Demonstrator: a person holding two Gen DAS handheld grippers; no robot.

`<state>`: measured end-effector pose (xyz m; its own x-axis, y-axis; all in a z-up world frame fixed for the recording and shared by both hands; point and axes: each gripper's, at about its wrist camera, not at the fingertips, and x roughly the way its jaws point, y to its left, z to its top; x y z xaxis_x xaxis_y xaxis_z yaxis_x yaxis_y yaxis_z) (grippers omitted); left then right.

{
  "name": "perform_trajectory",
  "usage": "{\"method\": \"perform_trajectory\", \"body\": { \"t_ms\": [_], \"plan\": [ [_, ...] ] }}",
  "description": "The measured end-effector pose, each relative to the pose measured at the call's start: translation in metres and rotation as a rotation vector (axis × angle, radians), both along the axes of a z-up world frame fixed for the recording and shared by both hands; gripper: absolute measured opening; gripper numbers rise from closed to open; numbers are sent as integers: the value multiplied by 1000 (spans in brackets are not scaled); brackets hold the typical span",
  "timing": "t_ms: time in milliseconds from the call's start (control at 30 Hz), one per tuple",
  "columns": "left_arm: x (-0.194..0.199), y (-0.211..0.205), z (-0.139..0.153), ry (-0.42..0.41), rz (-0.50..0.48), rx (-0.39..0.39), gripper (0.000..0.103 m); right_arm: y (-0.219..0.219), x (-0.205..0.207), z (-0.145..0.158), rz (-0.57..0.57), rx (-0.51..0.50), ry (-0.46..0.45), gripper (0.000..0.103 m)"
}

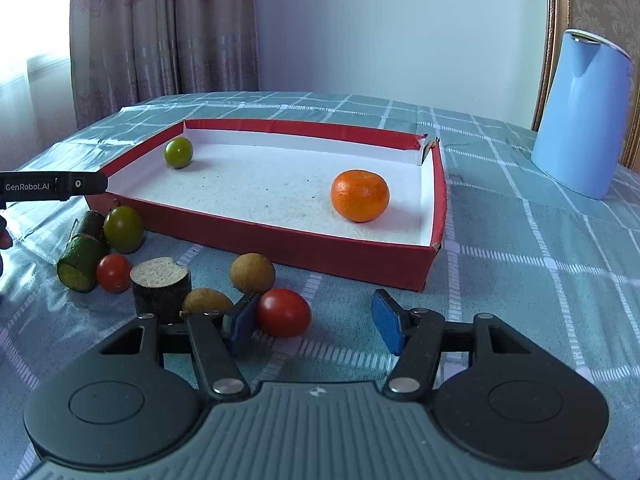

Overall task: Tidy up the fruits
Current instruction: 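Withdraw both tools from the tray back toward the remaining fruits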

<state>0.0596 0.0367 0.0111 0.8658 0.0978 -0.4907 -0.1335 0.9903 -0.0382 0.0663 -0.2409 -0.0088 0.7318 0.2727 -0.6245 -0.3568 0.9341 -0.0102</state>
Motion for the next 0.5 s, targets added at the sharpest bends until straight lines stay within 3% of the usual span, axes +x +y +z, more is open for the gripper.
{"method": "perform_trajectory", "body": {
  "t_ms": [167, 300, 400, 500],
  "plan": [
    [-9, 1, -2, 25, -42, -33, 103, -3, 2, 0, 2, 14, 13, 63],
    [-32, 3, -1, -6, -139, -84, 103, -2, 4, 0, 24, 12, 24, 75],
    [-49, -6, 1, -25, -150, -23, 103, -2, 4, 0, 26, 13, 25, 76],
    [-69, -25, 2, -53, -228, 43, 103, -3, 4, 0, 26, 12, 25, 77]
  ]
}}
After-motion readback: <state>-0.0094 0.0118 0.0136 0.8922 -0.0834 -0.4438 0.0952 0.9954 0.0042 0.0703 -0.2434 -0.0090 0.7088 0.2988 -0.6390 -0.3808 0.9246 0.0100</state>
